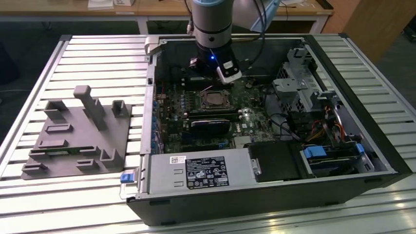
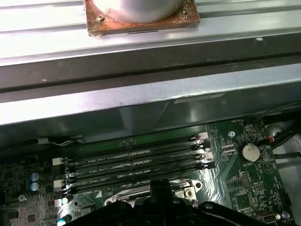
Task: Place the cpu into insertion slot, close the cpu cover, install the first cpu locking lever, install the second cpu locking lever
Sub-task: 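Install the first cpu locking lever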
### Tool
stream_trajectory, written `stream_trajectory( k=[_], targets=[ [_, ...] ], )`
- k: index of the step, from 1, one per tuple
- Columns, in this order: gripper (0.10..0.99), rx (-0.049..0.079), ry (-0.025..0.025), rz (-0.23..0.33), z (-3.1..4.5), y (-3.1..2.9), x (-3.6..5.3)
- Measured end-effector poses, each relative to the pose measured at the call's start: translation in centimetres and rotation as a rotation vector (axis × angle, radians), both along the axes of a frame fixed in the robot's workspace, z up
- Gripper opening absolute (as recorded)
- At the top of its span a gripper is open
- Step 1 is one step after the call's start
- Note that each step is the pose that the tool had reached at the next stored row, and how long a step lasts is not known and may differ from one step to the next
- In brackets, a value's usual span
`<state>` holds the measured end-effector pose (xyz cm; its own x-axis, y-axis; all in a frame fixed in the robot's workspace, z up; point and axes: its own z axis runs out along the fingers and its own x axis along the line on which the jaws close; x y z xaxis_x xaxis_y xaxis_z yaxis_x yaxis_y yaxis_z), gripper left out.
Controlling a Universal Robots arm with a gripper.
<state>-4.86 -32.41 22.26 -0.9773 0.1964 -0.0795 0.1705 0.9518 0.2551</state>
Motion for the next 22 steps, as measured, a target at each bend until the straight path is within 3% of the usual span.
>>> stream_trajectory(
  k=[7,12,13,17,22],
  targets=[
    [0.106,-0.004,-0.0018,-0.002,-0.31,0.38,0.16],
    [0.106,-0.007,-0.0275,-0.003,-0.67,0.43,0.10],
    [0.106,-0.007,-0.0300,-0.004,-0.74,0.44,0.09],
    [0.106,-0.007,-0.0313,-0.021,-0.96,0.57,0.00],
    [0.106,-0.009,-0.0313,-0.096,-1.25,0.59,-0.02]
  ],
)
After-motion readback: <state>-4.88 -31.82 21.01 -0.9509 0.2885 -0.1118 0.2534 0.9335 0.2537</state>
